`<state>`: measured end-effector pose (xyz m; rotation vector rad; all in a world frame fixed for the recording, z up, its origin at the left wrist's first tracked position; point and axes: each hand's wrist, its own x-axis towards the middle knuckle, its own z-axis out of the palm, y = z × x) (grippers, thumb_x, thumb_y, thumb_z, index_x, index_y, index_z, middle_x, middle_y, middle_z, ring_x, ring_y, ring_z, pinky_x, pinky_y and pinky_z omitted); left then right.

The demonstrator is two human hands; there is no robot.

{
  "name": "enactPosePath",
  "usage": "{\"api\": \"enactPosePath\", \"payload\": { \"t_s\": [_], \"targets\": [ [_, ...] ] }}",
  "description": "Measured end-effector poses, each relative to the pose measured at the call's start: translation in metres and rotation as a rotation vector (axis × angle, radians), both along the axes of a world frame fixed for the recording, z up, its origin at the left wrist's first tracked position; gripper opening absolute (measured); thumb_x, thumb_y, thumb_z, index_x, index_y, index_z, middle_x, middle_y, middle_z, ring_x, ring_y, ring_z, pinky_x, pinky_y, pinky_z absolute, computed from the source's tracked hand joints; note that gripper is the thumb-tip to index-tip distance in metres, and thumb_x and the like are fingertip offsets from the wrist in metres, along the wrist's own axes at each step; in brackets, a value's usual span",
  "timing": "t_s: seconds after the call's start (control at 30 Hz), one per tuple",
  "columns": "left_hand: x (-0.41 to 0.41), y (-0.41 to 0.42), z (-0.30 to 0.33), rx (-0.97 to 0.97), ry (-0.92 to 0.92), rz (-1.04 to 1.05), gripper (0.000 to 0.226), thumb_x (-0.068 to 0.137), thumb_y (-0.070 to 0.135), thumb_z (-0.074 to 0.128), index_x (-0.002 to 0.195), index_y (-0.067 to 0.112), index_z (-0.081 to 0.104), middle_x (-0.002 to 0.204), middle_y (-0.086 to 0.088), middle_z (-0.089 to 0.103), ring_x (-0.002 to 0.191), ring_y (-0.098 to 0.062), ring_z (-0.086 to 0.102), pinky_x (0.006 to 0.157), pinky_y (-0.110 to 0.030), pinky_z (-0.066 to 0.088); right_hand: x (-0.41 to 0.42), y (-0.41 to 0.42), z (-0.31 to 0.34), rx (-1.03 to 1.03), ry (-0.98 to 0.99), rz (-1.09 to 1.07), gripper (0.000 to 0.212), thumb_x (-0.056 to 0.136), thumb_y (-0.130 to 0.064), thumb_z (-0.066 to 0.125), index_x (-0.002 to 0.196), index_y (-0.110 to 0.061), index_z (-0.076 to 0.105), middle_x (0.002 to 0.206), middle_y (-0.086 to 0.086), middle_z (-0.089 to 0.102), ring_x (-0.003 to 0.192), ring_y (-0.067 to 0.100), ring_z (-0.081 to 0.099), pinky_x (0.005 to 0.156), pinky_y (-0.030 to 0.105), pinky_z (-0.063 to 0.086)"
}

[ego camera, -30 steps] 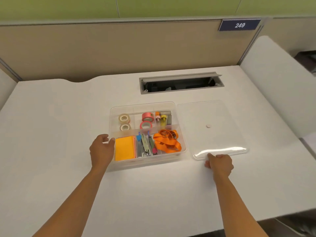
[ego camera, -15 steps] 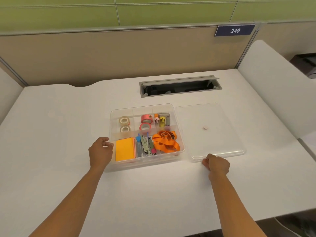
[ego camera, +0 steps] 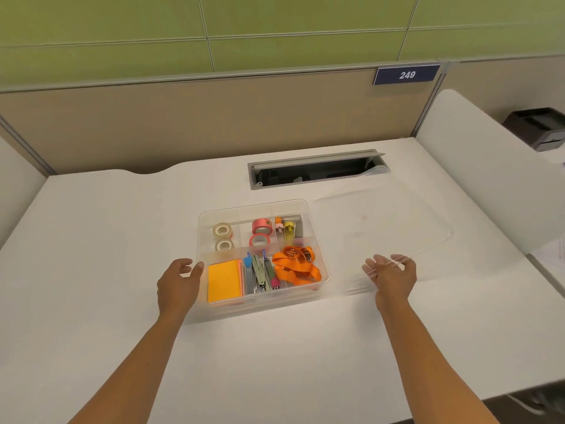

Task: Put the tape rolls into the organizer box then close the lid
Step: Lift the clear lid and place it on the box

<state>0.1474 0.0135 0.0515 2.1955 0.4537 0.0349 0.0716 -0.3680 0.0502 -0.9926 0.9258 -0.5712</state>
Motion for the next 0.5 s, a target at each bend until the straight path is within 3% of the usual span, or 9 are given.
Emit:
{"api": "enactPosePath", "payload": {
  "t_s": [0.17, 0.3, 0.33, 0.4, 0.43, 0.5],
  "targets": [
    [0.005, 0.002, 0.01, -0.001, -0.139, 0.062, 0.037, 0.09, 0.044, 0.055, 0.11, 0.014, 0.061, 0.118, -0.009, 0.062, 0.106, -0.026, 0.058, 0.086, -0.04, 0.044, 0.018, 0.003, 0.018, -0.626, 0.099, 0.051, 0.033, 0.084, 0.004, 0.048, 0.089, -0.029, 0.049, 0.084, 0.004, 0.07, 0.073, 0.017, 0.07, 0.07, 0.035, 0.058],
    [0.015, -0.002, 0.026, -0.085, -0.175, 0.077, 0.035, 0.091, 0.049, 0.049, 0.101, 0.018, 0.061, 0.109, -0.003, 0.064, 0.099, -0.02, 0.057, 0.085, -0.037, 0.044, 0.032, 0.01, 0.036, -1.1, 0.063, 0.113, 0.016, 0.091, -0.005, 0.053, 0.093, -0.021, 0.053, 0.072, 0.0, 0.061, 0.061, 0.024, 0.055, 0.055, 0.025, 0.041],
    [0.016, -0.002, 0.03, -0.131, -0.172, 0.083, 0.038, 0.091, 0.053, 0.048, 0.1, 0.018, 0.061, 0.106, -0.002, 0.064, 0.098, -0.02, 0.057, 0.084, -0.037, 0.045, 0.035, 0.013, 0.042, -1.196, 0.013, 0.129, 0.015, 0.091, -0.003, 0.054, 0.095, -0.017, 0.054, 0.072, 0.0, 0.059, 0.058, 0.021, 0.051, 0.056, 0.02, 0.039],
    [0.02, -0.001, 0.04, -0.29, -0.167, 0.092, 0.047, 0.089, 0.059, 0.045, 0.101, 0.018, 0.063, 0.103, -0.002, 0.065, 0.099, -0.022, 0.061, 0.083, -0.039, 0.048, 0.039, 0.019, 0.053, -1.346, -0.11, 0.19, 0.015, 0.09, 0.001, 0.055, 0.1, -0.009, 0.06, 0.083, 0.009, 0.067, 0.07, 0.02, 0.061, 0.071, 0.007, 0.044],
    [0.023, 0.0, 0.045, -0.403, -0.153, 0.097, 0.051, 0.089, 0.062, 0.043, 0.104, 0.018, 0.064, 0.105, -0.003, 0.066, 0.1, -0.023, 0.062, 0.082, -0.039, 0.049, 0.041, 0.021, 0.057, -1.405, -0.154, 0.232, 0.017, 0.09, 0.003, 0.054, 0.103, -0.005, 0.062, 0.095, 0.015, 0.071, 0.086, 0.028, 0.068, 0.085, 0.012, 0.048],
    [0.027, 0.005, 0.055, -0.672, -0.083, 0.087, 0.063, 0.087, 0.067, 0.038, 0.111, 0.015, 0.063, 0.11, -0.007, 0.066, 0.1, -0.023, 0.063, 0.08, -0.036, 0.05, 0.047, 0.026, 0.06, -1.497, -0.198, 0.334, 0.021, 0.089, 0.005, 0.055, 0.108, 0.0, 0.064, 0.115, 0.021, 0.067, 0.115, 0.04, 0.058, 0.098, 0.037, 0.045]
  ]
}}
